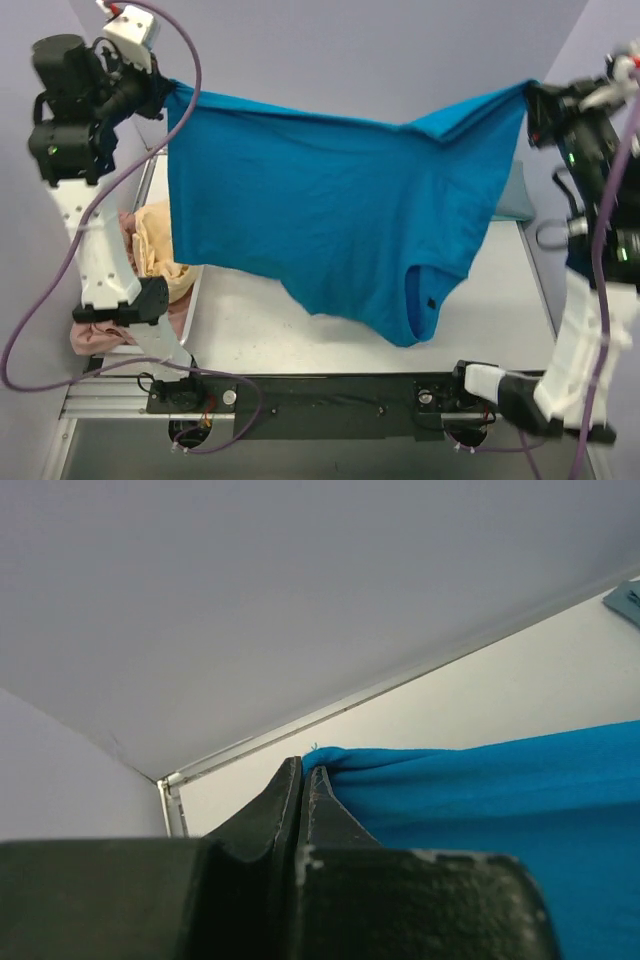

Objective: Fold and stack the t-shirts
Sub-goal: Flatten out the tshirt

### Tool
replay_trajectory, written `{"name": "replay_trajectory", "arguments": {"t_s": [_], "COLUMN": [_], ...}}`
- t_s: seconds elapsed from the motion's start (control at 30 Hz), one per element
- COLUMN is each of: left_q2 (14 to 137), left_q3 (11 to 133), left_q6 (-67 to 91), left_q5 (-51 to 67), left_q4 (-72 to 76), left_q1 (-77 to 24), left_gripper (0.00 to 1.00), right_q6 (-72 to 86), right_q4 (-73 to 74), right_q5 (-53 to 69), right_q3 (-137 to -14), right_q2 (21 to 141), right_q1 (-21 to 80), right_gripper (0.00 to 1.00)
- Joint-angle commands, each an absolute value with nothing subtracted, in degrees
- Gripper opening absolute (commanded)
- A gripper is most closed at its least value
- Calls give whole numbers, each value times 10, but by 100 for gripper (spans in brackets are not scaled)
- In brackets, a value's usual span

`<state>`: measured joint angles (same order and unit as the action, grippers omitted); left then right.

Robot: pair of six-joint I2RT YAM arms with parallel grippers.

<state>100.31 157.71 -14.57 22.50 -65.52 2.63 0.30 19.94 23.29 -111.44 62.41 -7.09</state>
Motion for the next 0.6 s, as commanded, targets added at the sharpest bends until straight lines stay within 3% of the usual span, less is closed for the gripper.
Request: {"name": "replay_trajectory", "arguments": {"t_s": [0.0, 0.13, 0.27, 0.4, 0.57], "left_q2": [1117, 1195, 1262, 1298, 1292], "left_q3": [1614, 1669, 1695, 1732, 1718], "left_q6": [-96, -81, -77, -113, -159], "left_q5": [188, 179, 114, 90, 115], "left_q4": [-537, -424, -280, -188, -146], "left_q1": [34, 33, 30, 14, 5], "left_gripper": [0, 0, 0, 0, 0], "right_q6": [61, 106, 172, 159, 182], "right_q4": [92, 44, -81, -164, -168], "right_q5": [286, 298, 271, 194, 191], "right_q3": [-1207, -1367, -1472, -1477, -1478], "right_q2": [813, 997, 1098, 1111, 1090], "right_q1": [-70, -70, -83, -90, -128], "right_gripper": [0, 0, 0, 0, 0]}}
